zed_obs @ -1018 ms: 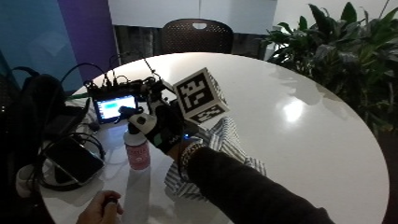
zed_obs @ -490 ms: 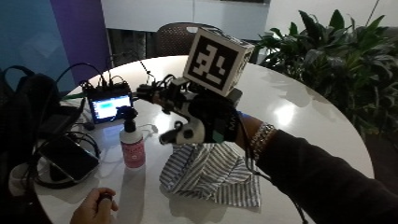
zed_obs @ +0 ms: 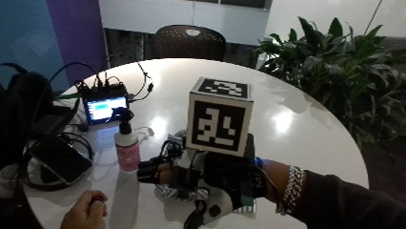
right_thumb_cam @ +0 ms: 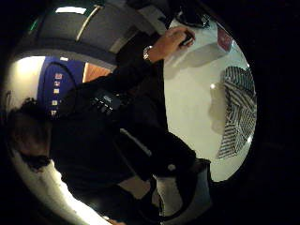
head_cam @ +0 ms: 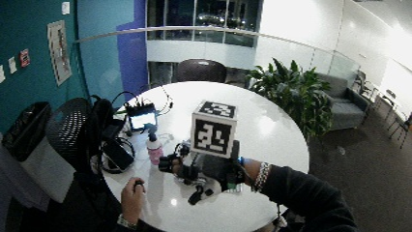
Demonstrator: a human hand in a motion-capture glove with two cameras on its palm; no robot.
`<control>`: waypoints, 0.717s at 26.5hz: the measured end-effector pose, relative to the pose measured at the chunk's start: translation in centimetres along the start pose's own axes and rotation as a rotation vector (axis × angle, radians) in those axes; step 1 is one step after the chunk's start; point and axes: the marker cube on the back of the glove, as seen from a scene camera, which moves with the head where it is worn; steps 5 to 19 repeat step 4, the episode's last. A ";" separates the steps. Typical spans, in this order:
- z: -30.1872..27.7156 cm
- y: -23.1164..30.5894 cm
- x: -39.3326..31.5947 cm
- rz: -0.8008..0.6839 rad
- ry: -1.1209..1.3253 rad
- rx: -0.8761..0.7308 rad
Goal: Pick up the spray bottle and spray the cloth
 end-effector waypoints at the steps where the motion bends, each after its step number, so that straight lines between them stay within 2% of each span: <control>1: 0.2 0.1 -0.2 0.000 0.005 -0.002; 19: 0.5 0.4 -0.4 0.007 0.016 -0.007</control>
